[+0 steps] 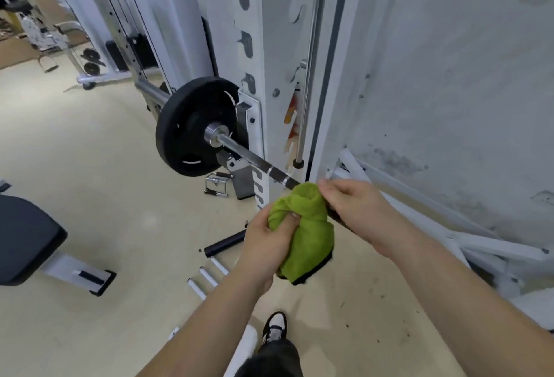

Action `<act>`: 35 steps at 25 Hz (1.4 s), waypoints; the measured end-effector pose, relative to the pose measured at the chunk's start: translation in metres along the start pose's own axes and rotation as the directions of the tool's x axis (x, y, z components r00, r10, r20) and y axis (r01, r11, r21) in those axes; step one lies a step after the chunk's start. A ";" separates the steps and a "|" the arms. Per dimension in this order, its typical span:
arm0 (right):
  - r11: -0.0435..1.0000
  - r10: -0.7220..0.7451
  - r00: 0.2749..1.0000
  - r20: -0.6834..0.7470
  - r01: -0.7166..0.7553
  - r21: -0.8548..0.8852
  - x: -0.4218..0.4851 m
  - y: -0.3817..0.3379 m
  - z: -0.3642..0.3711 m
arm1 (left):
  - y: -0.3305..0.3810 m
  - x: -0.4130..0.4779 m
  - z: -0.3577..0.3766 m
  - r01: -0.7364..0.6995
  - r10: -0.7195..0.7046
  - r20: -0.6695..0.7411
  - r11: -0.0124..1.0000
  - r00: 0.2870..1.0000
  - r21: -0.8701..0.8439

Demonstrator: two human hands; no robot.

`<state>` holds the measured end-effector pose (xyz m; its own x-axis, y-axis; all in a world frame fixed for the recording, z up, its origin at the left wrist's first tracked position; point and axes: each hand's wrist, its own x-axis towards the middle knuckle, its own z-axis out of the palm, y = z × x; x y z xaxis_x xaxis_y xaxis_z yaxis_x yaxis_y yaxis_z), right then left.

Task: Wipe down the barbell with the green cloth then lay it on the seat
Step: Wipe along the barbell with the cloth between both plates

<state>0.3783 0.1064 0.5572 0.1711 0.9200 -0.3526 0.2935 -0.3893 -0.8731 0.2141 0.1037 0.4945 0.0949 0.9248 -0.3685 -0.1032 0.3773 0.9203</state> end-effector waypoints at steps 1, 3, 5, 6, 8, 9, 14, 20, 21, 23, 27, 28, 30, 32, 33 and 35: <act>1.000 0.010 1.000 -0.016 -0.010 0.005 0.026 -0.007 0.005 | 0.006 0.026 -0.004 0.001 0.000 -0.080 1.000 0.997 0.008; 0.999 0.039 0.999 -0.012 -0.039 0.029 0.071 -0.021 0.017 | 0.022 0.071 -0.016 -0.014 0.023 -0.207 0.999 0.978 0.044; 0.998 0.034 0.999 -0.006 -0.034 -0.045 0.110 -0.025 0.032 | 0.042 0.106 -0.025 -0.037 0.055 -0.266 0.997 0.962 0.072; 0.996 0.036 0.999 -0.006 -0.036 -0.078 0.127 -0.024 0.038 | 0.051 0.121 -0.030 -0.040 0.063 -0.284 0.996 0.957 0.085; 0.991 0.038 0.999 -0.014 -0.039 -0.132 0.155 -0.025 0.049 | 0.064 0.149 -0.043 -0.059 0.097 -0.326 0.990 0.940 0.125; 0.985 0.049 0.999 -0.014 -0.051 -0.163 0.168 -0.024 0.054 | 0.069 0.161 -0.052 -0.075 0.126 -0.358 0.985 0.925 0.153; 0.901 0.108 0.987 0.118 -0.047 -0.431 0.215 -0.022 0.072 | 0.092 0.221 -0.099 -0.192 0.485 -0.408 0.793 0.774 0.578; 0.700 0.084 0.993 0.083 0.000 -0.714 0.227 -0.012 0.089 | 0.065 0.280 -0.098 0.088 0.260 -0.201 0.391 0.944 0.916; 0.666 0.094 0.991 0.094 0.007 -0.746 0.230 -0.014 0.091 | 0.067 0.285 -0.100 0.072 0.258 -0.180 0.379 0.949 0.923; 0.611 0.112 0.987 0.112 0.021 -0.791 0.233 -0.021 0.094 | 0.068 0.286 -0.100 0.001 0.354 -0.136 0.356 0.925 0.934; 0.539 0.099 0.992 0.076 0.011 -0.843 0.233 -0.023 0.099 | 0.072 0.283 -0.088 0.046 0.383 -0.104 0.158 0.918 0.986; 0.523 0.087 0.994 0.070 0.015 -0.852 0.231 -0.022 0.101 | 0.075 0.281 -0.085 0.056 0.347 -0.083 0.089 0.934 0.994; 0.500 0.049 0.997 0.063 0.030 -0.865 0.230 -0.020 0.103 | 0.079 0.275 -0.083 0.001 0.324 0.013 -0.044 0.946 0.999; 0.497 0.022 0.998 0.057 0.038 -0.867 0.229 -0.018 0.102 | 0.084 0.276 -0.091 -0.059 0.327 0.077 -0.063 0.942 0.996; 0.499 0.012 0.998 0.056 0.042 -0.865 0.228 -0.016 0.102 | 0.087 0.283 -0.099 -0.062 0.338 0.069 -0.031 0.939 0.998; 0.499 0.000 0.998 0.058 0.050 -0.865 0.226 -0.013 0.103 | 0.096 0.297 -0.117 -0.002 0.347 0.004 -0.005 0.938 1.000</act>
<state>0.3164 0.3245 0.4542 0.1161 0.9210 -0.3719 0.9687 -0.1877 -0.1627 0.1165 0.4202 0.4579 0.0572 0.9980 -0.0258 0.9904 -0.0535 0.1275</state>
